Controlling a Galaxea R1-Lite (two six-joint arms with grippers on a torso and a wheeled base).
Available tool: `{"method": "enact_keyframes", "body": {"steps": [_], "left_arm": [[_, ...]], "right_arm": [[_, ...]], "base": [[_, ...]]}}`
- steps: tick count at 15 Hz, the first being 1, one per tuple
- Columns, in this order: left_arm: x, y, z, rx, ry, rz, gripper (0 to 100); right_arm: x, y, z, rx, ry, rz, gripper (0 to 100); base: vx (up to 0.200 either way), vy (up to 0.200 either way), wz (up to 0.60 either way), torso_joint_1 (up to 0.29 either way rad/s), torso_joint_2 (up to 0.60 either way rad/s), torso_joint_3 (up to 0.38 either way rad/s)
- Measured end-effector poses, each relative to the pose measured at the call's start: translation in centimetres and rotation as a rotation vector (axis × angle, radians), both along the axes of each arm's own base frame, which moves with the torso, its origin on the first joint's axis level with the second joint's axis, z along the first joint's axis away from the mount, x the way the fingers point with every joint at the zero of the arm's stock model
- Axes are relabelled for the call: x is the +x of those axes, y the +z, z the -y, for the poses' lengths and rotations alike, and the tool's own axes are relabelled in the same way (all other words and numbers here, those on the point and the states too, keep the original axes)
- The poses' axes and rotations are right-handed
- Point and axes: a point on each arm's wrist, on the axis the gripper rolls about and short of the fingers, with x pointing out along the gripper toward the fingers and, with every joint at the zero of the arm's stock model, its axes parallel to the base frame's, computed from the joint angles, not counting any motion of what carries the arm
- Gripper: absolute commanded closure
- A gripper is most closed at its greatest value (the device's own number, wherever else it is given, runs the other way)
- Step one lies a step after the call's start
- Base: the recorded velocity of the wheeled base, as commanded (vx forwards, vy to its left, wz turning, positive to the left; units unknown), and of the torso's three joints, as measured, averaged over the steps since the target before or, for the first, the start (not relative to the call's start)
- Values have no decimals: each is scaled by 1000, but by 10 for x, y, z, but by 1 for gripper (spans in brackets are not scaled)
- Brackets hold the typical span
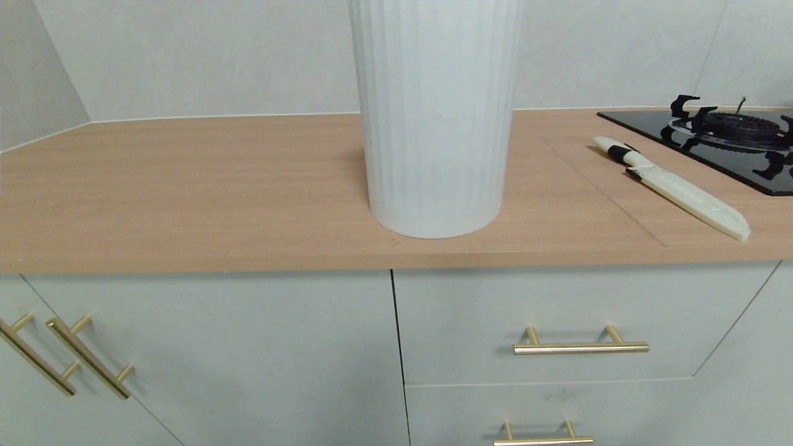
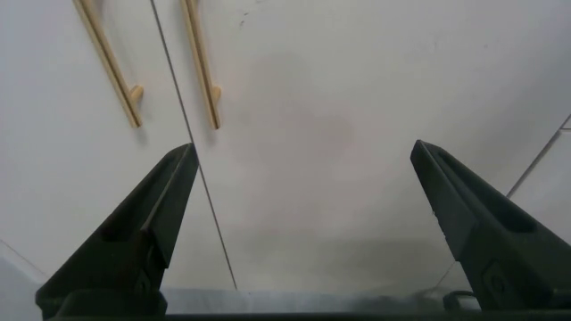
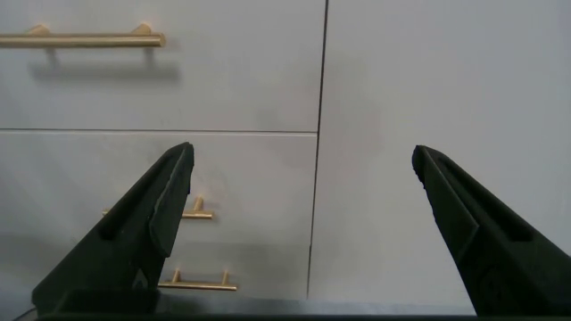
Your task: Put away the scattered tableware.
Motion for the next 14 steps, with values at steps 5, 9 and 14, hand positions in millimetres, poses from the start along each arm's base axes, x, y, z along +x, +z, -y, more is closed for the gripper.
{"method": "enact_keyframes", "body": {"steps": [5, 9, 14], "left_arm": [[0, 0, 0, 0, 0, 0, 0], [0, 0, 0, 0, 0, 0, 0], [0, 0, 0, 1, 0, 0, 0]], "right_arm": [[0, 0, 0, -3, 0, 0, 0], [0, 0, 0, -3, 0, 0, 0], [0, 0, 0, -3, 0, 0, 0]], "base": [[0, 0, 0, 0, 0, 0], [0, 0, 0, 26, -168, -135], [0, 0, 0, 117, -409, -294]]}}
